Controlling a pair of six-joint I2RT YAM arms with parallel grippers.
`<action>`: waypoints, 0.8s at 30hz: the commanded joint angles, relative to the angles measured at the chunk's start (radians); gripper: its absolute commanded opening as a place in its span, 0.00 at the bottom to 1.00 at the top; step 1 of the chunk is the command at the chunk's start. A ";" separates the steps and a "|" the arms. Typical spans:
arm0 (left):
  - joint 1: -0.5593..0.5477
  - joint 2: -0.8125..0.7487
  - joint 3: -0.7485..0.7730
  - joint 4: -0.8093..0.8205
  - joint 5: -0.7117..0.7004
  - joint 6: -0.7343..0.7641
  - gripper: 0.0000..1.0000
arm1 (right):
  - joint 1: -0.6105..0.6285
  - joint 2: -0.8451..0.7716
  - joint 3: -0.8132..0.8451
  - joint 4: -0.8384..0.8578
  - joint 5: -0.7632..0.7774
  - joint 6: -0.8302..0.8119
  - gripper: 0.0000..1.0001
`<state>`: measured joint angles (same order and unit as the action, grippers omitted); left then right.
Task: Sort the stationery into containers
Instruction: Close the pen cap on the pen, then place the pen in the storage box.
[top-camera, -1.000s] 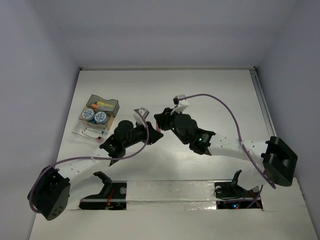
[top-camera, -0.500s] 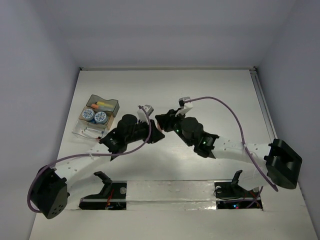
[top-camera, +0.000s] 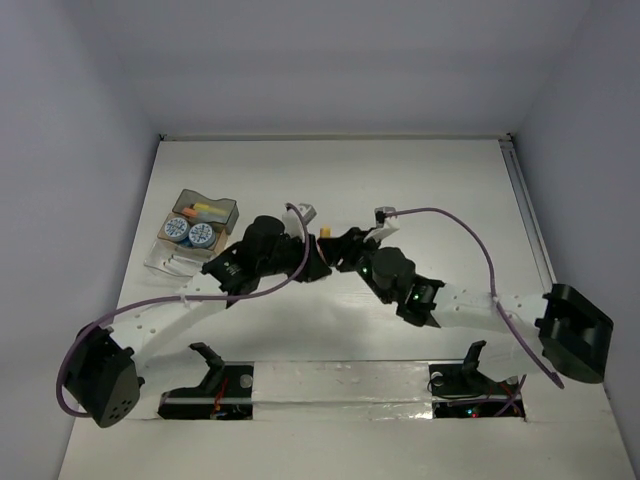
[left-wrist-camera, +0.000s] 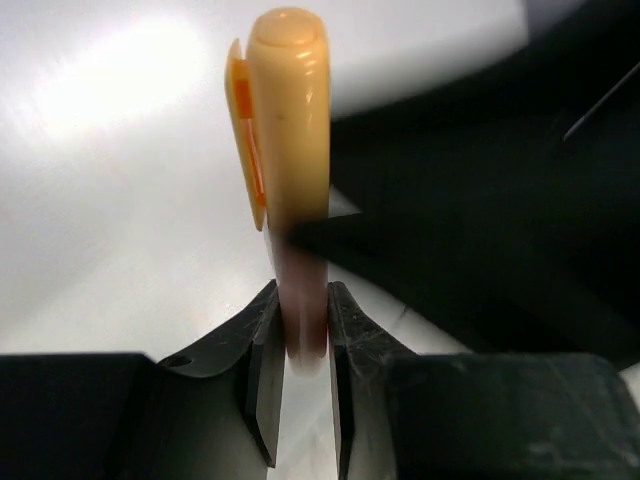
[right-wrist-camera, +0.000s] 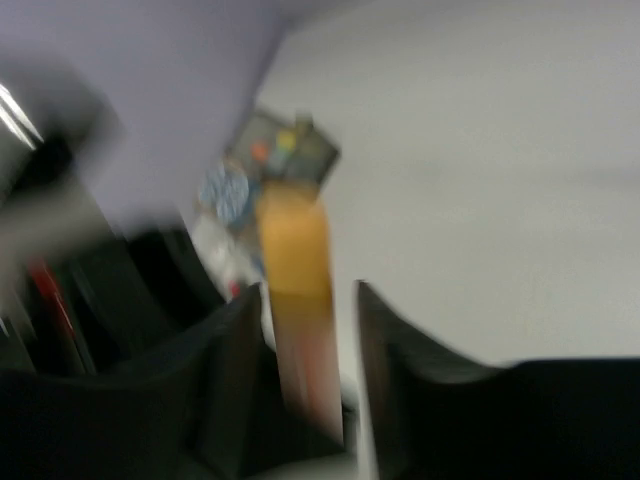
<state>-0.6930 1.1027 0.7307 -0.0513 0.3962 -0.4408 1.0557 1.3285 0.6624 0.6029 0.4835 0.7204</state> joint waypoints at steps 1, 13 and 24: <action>0.055 -0.053 0.081 0.596 -0.223 -0.013 0.00 | 0.067 -0.113 -0.043 -0.426 -0.155 0.017 0.59; 0.208 0.013 -0.061 0.588 -0.353 -0.159 0.00 | 0.000 -0.535 0.056 -0.701 0.072 -0.157 1.00; 0.634 0.111 0.029 0.369 -0.496 -0.387 0.00 | -0.019 -0.585 -0.063 -0.824 0.063 -0.145 1.00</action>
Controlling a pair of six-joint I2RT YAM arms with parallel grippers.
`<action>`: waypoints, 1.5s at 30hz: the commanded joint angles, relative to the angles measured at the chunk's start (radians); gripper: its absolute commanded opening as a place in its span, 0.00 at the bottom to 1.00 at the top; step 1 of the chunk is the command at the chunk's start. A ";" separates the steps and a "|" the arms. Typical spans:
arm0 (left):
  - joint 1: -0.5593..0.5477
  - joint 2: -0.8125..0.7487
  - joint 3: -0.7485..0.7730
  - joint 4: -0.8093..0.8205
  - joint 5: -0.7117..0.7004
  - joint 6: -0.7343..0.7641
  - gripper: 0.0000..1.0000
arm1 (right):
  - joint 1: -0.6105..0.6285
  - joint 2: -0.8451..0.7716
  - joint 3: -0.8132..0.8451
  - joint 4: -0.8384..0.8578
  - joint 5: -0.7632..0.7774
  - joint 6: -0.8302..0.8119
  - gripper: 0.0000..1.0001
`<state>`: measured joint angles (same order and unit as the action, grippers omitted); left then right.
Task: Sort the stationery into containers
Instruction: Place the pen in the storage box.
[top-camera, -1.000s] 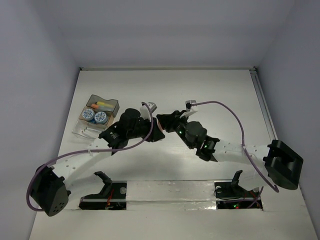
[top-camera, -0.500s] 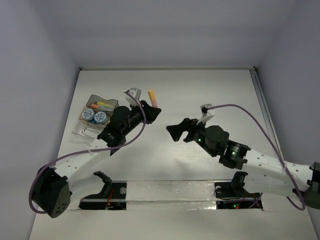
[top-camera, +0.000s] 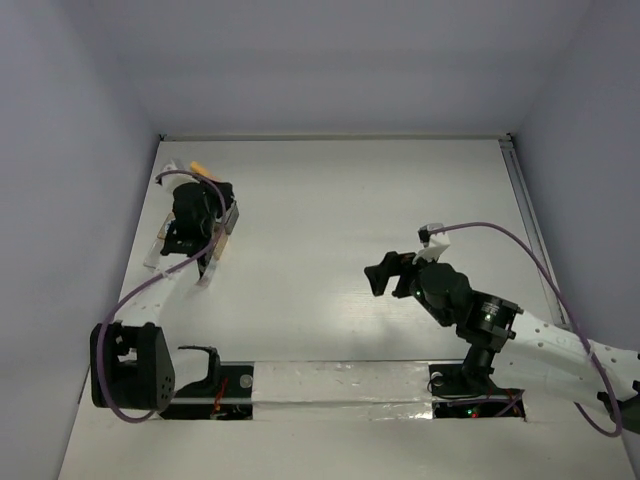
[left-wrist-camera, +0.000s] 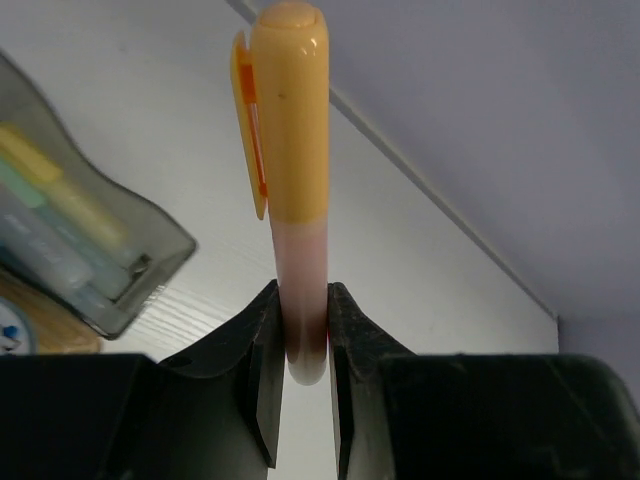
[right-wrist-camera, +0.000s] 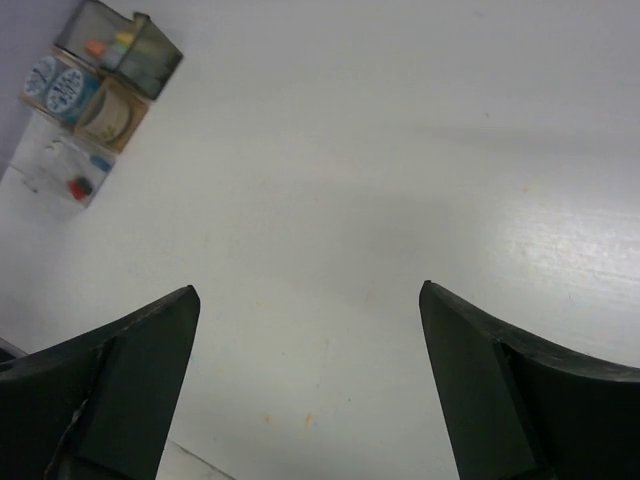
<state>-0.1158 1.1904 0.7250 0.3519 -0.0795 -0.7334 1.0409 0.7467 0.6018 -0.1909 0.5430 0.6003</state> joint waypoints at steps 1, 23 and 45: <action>0.077 0.053 0.039 -0.039 -0.010 -0.106 0.00 | -0.004 0.008 0.001 -0.033 -0.005 -0.027 1.00; 0.145 0.374 0.142 -0.114 -0.072 -0.216 0.00 | -0.004 -0.064 -0.065 -0.016 -0.117 -0.053 1.00; 0.154 0.190 0.197 -0.129 -0.099 -0.153 0.99 | -0.004 -0.029 -0.030 0.002 -0.130 -0.066 1.00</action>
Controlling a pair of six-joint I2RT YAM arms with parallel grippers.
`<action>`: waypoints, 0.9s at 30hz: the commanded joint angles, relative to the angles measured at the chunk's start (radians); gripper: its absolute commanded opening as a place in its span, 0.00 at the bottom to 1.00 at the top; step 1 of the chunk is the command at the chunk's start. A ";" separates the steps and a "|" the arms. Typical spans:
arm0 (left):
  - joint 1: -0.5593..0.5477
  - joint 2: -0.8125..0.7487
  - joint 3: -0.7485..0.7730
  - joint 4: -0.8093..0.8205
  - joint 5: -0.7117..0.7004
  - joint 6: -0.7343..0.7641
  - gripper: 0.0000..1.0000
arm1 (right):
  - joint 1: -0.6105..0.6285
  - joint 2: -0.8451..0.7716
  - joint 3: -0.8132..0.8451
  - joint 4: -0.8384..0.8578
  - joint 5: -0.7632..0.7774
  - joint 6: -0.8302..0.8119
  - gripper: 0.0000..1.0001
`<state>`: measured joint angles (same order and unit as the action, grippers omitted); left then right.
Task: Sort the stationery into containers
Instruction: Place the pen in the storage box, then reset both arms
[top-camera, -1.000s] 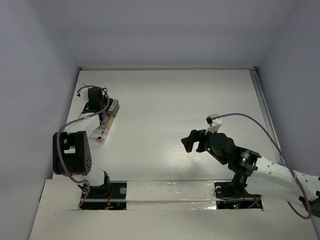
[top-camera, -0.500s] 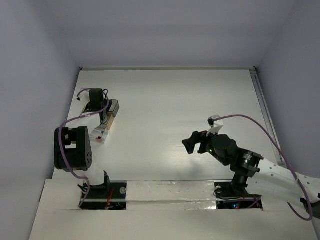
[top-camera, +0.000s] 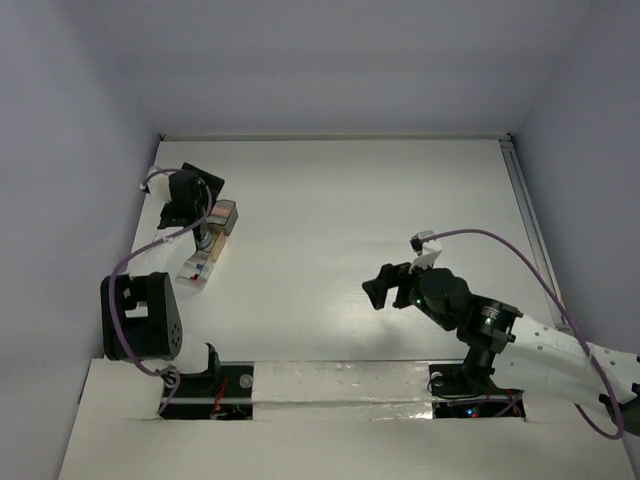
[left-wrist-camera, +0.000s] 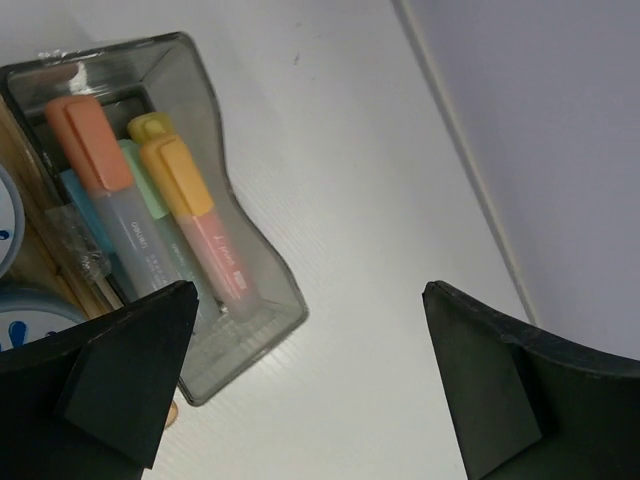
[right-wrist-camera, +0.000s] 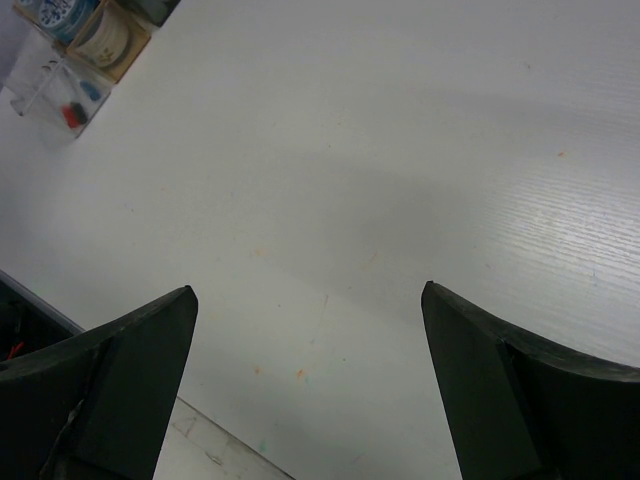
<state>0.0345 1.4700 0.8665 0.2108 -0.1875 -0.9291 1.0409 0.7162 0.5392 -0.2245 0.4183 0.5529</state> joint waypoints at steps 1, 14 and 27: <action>0.004 -0.117 0.069 0.018 0.023 0.050 0.99 | -0.004 0.006 0.036 0.037 -0.006 -0.021 1.00; -0.099 -0.407 0.276 0.039 0.292 0.209 0.99 | -0.004 -0.023 0.185 0.016 0.131 -0.120 1.00; -0.108 -0.766 0.293 -0.040 0.548 0.349 0.99 | -0.004 -0.337 0.395 -0.042 0.257 -0.275 1.00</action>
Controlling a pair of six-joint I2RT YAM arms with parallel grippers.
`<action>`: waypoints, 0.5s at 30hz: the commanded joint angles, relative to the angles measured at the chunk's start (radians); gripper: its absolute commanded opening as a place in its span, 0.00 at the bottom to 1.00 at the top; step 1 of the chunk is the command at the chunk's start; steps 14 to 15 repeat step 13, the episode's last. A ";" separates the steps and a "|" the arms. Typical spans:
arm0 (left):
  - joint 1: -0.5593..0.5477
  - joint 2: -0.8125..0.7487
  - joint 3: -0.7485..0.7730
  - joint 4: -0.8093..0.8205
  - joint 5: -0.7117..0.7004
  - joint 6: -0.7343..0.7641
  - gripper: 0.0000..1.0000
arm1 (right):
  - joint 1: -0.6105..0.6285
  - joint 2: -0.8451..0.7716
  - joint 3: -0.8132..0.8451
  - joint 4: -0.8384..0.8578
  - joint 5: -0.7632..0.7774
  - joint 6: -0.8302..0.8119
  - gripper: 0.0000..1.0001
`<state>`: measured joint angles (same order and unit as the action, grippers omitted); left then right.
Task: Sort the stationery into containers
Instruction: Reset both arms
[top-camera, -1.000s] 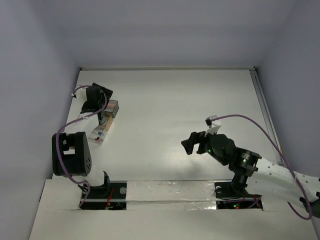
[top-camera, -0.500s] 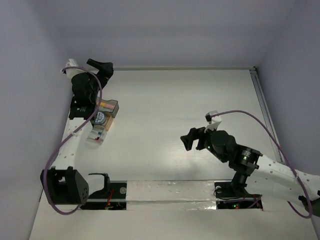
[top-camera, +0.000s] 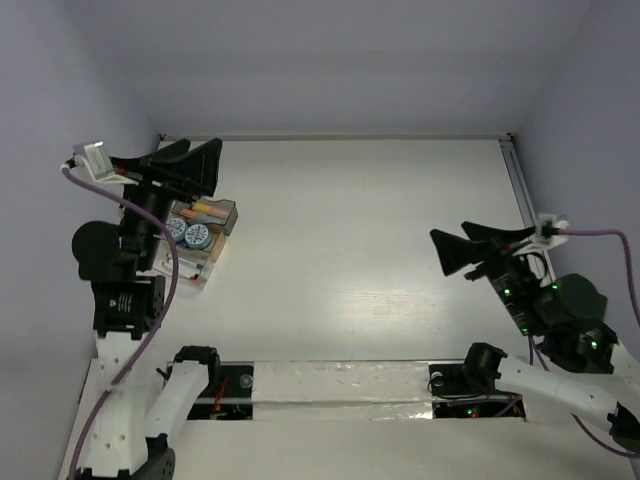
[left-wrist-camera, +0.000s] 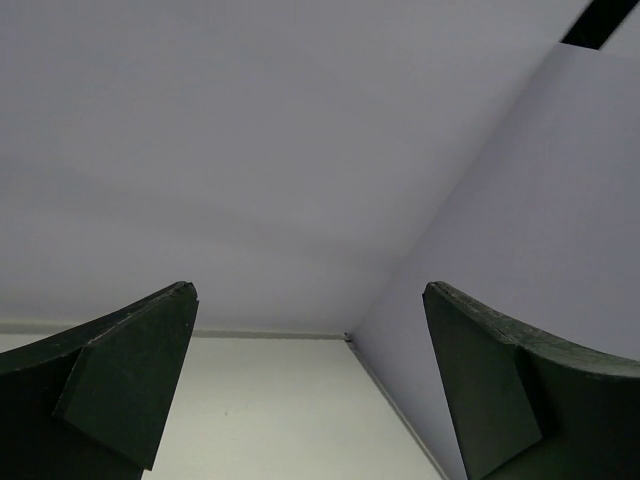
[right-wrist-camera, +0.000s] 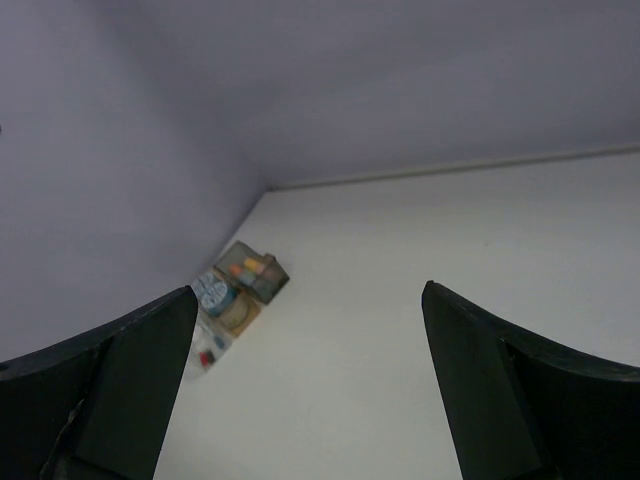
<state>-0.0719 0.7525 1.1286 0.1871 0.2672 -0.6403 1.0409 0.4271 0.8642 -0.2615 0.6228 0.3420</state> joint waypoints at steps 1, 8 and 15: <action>-0.002 -0.088 0.014 -0.014 0.099 0.065 0.99 | -0.004 -0.048 0.082 -0.005 0.054 -0.070 1.00; -0.002 -0.225 -0.098 -0.018 0.109 0.106 0.99 | -0.004 -0.050 0.087 0.004 0.084 -0.071 1.00; -0.002 -0.243 -0.125 -0.061 0.101 0.131 0.99 | -0.004 0.030 0.107 0.021 0.078 -0.072 1.00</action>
